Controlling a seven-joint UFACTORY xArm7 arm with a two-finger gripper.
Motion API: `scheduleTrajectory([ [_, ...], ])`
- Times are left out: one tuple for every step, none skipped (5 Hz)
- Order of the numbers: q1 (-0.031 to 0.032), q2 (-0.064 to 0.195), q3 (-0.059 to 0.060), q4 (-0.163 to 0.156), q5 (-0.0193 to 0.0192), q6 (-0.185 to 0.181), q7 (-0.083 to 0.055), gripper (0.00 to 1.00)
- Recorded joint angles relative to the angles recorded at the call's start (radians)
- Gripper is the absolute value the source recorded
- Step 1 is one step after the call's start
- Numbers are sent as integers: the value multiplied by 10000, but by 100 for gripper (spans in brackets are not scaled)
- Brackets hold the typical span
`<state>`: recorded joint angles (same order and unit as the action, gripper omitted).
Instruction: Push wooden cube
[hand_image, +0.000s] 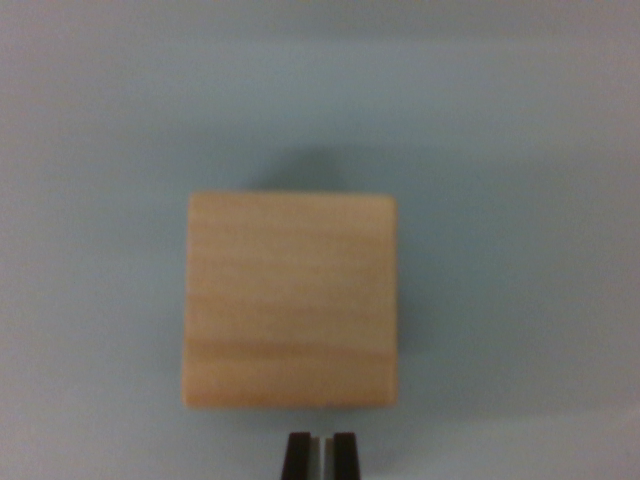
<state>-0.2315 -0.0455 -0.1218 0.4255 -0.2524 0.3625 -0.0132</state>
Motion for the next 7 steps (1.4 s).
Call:
scheduleTrajectory([
  [82, 325, 37, 421, 105, 102, 18, 100],
  [82, 325, 37, 421, 105, 102, 18, 100],
  [170, 676, 77, 875, 218, 211, 37, 100],
  [170, 676, 77, 875, 218, 211, 37, 100],
  [258, 1024, 116, 1326, 330, 320, 57, 100],
  [258, 1024, 116, 1326, 330, 320, 57, 100],
  [349, 1389, 157, 1799, 448, 434, 77, 100],
])
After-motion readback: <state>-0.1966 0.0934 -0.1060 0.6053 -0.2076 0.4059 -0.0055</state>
